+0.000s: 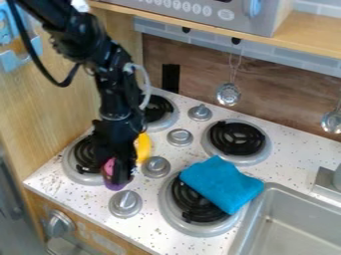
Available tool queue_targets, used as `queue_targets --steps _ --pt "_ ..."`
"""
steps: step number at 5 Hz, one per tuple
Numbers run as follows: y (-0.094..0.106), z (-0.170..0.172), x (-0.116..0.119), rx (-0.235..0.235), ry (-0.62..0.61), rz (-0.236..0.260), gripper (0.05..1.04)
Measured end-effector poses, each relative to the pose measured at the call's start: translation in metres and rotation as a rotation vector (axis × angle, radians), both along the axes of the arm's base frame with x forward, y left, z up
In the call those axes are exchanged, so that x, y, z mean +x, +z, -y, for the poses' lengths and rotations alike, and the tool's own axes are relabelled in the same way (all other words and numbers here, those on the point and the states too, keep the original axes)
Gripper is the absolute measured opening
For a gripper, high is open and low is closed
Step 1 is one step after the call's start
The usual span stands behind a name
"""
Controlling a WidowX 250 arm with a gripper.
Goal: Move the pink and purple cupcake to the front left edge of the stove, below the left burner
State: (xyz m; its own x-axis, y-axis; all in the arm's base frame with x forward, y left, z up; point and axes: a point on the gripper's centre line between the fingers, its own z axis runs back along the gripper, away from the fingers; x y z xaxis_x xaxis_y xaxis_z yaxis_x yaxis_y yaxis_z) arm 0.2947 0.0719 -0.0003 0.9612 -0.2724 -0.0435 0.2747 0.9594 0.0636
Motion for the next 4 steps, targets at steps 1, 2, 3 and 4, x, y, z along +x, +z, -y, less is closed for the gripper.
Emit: queue_targets --steps 1,2,3,4 --pt "-0.006 -0.004 0.002 -0.017 0.013 0.056 0.851" --pt "-0.012 -0.014 0.005 -0.029 0.047 0.117 0.851" --pt "-0.019 -0.03 0.002 -0.02 0.102 0.15 0.851" --pt "-0.022 -0.035 -0.003 -0.003 0.11 0.147 0.851"
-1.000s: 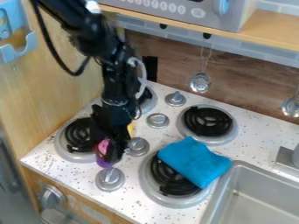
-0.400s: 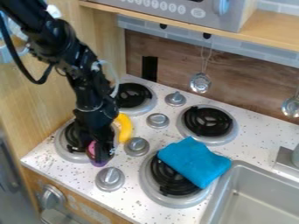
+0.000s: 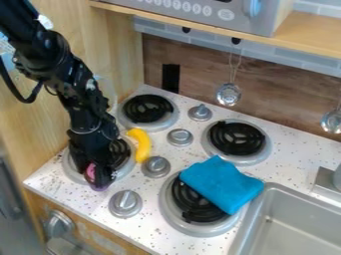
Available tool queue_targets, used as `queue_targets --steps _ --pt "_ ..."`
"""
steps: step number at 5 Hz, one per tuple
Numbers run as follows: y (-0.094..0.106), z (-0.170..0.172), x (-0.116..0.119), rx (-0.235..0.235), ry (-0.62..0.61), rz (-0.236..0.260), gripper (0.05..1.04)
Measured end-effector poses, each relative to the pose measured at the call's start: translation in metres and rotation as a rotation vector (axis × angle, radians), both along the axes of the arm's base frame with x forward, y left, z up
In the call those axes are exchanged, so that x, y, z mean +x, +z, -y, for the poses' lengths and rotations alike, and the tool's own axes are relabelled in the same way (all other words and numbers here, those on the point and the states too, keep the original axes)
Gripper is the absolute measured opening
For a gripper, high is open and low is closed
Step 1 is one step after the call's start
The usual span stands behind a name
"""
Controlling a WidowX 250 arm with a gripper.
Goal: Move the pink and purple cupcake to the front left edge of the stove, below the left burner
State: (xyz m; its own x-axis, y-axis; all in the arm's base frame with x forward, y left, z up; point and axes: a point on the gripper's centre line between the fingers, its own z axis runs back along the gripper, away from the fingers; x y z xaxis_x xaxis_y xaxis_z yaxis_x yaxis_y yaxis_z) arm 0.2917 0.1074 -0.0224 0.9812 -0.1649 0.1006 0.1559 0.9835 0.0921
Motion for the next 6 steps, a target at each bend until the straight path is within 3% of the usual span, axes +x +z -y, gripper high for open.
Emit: queue_targets --steps 2,3,4,6 --pt "-0.012 -0.006 -0.025 -0.011 0.007 -0.032 0.851" --pt "-0.017 -0.007 -0.025 -0.002 0.009 -0.024 0.851" --pt "-0.02 -0.006 -0.024 -0.038 0.017 -0.005 0.851" --pt "-0.024 -0.009 -0.022 -0.064 0.038 0.059 1.016"
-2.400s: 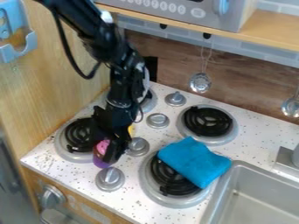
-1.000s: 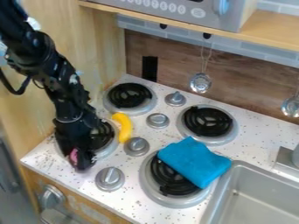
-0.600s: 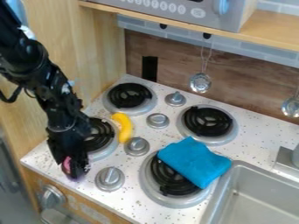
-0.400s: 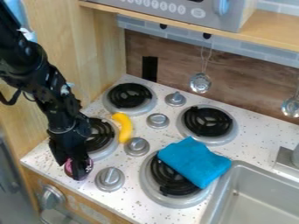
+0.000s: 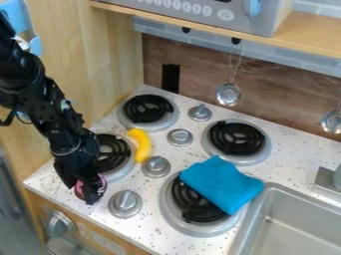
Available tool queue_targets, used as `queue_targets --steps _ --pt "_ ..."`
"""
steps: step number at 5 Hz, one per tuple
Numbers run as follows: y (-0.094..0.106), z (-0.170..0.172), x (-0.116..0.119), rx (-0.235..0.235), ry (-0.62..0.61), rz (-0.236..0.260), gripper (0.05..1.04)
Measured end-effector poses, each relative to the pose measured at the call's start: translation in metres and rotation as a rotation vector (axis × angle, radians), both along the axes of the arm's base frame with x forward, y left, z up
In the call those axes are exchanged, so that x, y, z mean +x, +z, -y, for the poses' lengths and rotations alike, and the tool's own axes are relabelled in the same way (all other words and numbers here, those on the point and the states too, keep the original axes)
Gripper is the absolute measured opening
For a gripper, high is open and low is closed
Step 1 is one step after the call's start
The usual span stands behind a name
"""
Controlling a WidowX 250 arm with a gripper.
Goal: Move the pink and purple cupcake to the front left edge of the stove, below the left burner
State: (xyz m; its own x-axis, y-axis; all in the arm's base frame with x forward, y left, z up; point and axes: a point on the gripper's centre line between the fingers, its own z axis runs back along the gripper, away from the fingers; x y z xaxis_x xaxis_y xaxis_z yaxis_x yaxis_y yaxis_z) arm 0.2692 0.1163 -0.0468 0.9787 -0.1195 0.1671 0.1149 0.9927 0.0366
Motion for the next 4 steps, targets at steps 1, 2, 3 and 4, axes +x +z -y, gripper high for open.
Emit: queue_targets --steps 1,2,3,4 --pt "0.002 -0.001 -0.011 0.003 0.037 -0.075 1.01" --pt "0.016 -0.006 -0.02 0.041 0.057 -0.123 1.009" --pt "0.04 -0.003 -0.02 0.027 0.033 -0.111 1.006" --pt "0.057 0.0 -0.02 0.009 0.024 -0.086 1.006"
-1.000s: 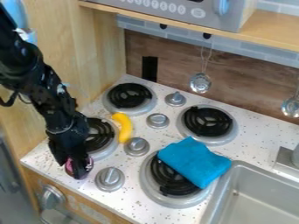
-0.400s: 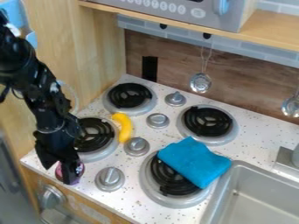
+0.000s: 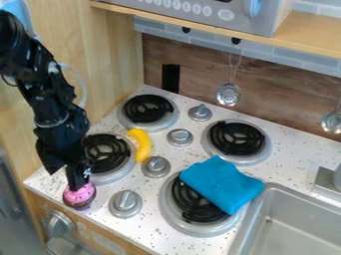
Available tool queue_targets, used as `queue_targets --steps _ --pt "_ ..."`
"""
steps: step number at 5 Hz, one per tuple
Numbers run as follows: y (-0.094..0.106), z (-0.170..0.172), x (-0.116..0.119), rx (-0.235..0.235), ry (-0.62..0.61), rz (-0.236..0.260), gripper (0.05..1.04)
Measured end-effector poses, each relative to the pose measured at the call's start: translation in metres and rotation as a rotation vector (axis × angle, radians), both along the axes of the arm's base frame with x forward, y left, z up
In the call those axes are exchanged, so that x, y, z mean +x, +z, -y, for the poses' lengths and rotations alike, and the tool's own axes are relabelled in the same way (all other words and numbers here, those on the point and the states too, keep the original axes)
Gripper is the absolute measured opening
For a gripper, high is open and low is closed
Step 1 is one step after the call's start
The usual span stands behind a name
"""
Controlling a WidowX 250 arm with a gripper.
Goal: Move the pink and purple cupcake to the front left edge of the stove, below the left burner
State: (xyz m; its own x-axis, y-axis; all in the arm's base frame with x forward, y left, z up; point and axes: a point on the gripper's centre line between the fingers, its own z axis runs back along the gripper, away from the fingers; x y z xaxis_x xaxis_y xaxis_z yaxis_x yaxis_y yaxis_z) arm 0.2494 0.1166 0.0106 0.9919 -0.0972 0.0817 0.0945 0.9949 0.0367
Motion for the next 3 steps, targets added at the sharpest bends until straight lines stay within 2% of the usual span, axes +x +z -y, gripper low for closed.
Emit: queue_targets --steps 1,2,3 --pt "0.009 -0.004 -0.003 0.008 0.014 0.015 1.006" --pt "0.044 -0.012 -0.022 0.088 0.065 -0.04 1.006" --pt "0.077 -0.004 -0.033 0.062 0.074 -0.067 1.006"
